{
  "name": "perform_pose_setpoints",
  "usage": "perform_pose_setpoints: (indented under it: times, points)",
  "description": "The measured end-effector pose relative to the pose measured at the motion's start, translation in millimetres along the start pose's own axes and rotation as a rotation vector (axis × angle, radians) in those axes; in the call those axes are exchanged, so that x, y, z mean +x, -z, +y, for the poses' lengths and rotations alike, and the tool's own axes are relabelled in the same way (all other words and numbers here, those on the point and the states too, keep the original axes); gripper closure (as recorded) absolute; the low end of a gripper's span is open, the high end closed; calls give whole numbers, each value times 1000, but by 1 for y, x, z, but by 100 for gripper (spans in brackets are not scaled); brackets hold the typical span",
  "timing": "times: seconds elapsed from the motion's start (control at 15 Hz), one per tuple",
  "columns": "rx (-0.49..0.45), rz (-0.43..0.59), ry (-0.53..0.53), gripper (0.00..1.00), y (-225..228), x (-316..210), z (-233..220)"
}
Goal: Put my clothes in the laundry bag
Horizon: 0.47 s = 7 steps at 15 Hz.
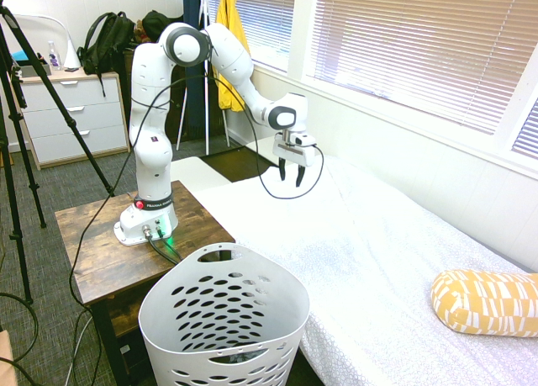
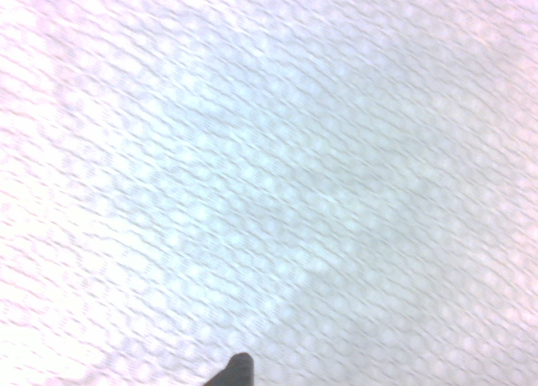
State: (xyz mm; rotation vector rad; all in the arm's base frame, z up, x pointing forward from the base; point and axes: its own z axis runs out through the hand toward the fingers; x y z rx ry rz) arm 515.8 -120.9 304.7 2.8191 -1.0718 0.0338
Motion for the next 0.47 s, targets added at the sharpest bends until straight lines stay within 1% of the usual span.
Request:
perform_pose_setpoints:
  times: [0.13, 0.47]
  points:
    - [44, -13, 32, 0, 5, -13, -44]
    - [148, -56, 70, 0, 30, -50, -110]
